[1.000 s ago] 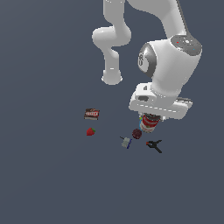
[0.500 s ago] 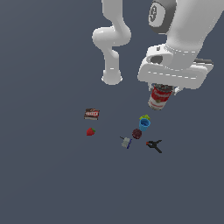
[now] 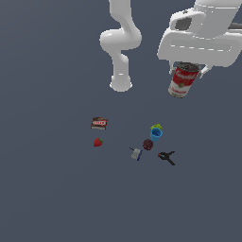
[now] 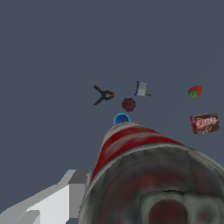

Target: Pick up a designated object from a clutter of objects.

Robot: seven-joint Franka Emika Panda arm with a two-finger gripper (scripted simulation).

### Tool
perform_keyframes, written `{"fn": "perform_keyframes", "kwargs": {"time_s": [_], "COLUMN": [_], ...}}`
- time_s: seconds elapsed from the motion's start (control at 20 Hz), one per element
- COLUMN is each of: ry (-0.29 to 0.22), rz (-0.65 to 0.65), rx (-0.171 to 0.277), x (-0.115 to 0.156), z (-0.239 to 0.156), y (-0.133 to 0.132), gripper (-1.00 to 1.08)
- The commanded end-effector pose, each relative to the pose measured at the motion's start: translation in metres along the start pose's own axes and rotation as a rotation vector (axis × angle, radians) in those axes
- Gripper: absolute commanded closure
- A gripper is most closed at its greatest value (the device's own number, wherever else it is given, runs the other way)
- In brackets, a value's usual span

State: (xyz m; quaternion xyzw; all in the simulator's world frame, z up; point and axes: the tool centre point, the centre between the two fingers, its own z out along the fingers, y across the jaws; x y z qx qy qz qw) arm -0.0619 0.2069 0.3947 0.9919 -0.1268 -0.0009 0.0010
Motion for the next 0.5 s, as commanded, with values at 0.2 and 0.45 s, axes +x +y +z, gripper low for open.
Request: {"fn": "perform_keyframes", "kwargs": {"time_s": [0.2,0.45], "ry": [0.002,0.002], "rz": [0.001,0.001], "rx": [0.002,0.002], "x": [-0.010,-0.010], "z": [-0.024,-0.026], "y": [-0.003,-0.004], "gripper": [1.08,1.08]}}
